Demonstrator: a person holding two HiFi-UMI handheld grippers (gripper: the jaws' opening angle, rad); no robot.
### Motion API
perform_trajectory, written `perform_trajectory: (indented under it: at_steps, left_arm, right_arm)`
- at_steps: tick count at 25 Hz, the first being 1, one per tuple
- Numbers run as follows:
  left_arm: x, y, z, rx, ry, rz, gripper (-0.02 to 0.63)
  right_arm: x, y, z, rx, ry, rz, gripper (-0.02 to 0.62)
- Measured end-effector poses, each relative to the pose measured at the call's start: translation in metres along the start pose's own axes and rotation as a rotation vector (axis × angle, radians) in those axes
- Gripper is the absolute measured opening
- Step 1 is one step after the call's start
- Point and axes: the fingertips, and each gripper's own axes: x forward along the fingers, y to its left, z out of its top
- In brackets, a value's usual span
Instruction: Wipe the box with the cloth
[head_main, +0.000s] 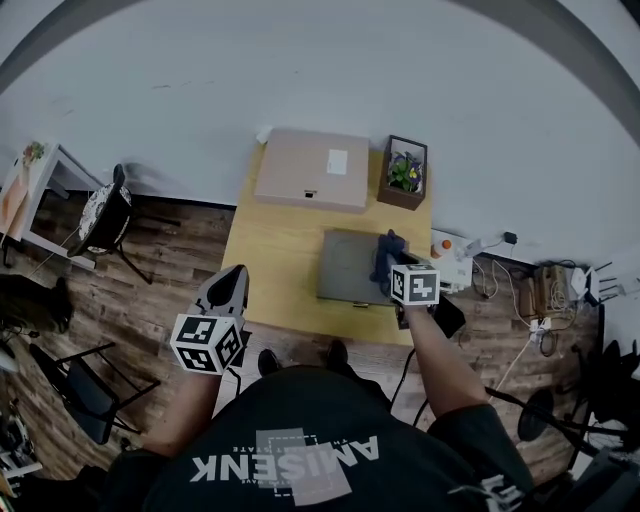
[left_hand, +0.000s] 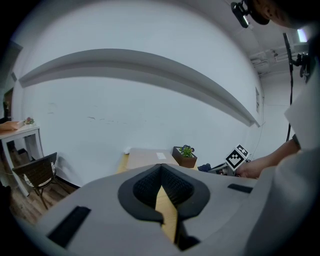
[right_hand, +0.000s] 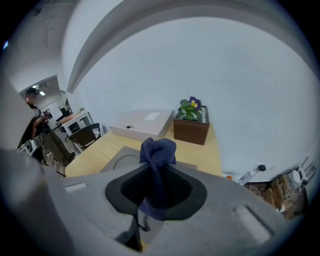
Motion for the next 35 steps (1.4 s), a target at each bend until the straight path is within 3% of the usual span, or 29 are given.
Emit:
perform_trajectory:
  at_steps: [4, 12, 21, 25, 28, 35]
  left_arm:
    - [-0.015, 0.017, -0.002, -0.025, -0.015, 0.060, 0.002]
    - [-0.048, 0.048, -0.010, -0.065, -0.038, 0.198, 0.002]
    - [-0.075, 0.067, -0.018, -0.109, -0.042, 0.295, 0.002]
    - [-0.069, 0.065, -0.016, -0.105, -0.042, 0.296, 0.002]
    - [-0.061, 0.055, -0.010, -0.125, -0.057, 0.268, 0.002]
    - [-0.041, 0.038, -0.002, -0.088, -0.047, 0.217, 0.002]
  right_arm:
    - [0.025, 0.048, 0.018, -0.061, 0.003, 0.084, 0.069]
    - [0.077, 0.111, 0.026, -0.180, 0.045, 0.162, 0.069]
    - [0.112, 0.131, 0.016, -0.242, 0.094, 0.155, 0.069]
    - [0.114, 0.132, 0.017, -0.279, 0.083, 0.179, 0.071]
    - [0.113, 0.126, 0.016, -0.268, 0.082, 0.181, 0.071]
    - [0.104, 0.096, 0.010, -0.211, 0.086, 0.156, 0.071]
